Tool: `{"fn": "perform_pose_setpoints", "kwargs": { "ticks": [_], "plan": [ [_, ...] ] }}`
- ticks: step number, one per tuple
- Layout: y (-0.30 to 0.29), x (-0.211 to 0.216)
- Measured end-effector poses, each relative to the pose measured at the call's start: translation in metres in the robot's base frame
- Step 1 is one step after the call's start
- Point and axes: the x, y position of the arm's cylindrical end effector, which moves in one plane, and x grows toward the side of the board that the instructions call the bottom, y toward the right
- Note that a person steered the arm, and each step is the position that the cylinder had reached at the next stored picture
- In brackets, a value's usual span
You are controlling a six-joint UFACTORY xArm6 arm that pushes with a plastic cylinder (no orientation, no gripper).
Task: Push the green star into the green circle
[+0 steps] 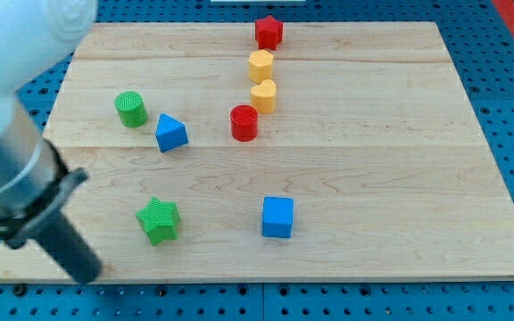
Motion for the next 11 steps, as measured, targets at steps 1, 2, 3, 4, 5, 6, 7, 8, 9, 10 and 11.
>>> {"fn": "perform_pose_setpoints", "kwargs": {
  "ticks": [1, 2, 3, 4, 5, 6, 7, 8, 9, 10, 11],
  "plan": [
    [0.052, -0.015],
    [0.076, -0.038],
    [0.046, -0.061],
    [-0.002, -0.065],
    [-0.027, -0.083],
    [-0.033, -0.125],
    [-0.014, -0.090],
    [-0.083, -0.118],
    [-0.074, -0.180],
    [-0.047, -0.211],
    [-0.040, -0.251]
  ]
}}
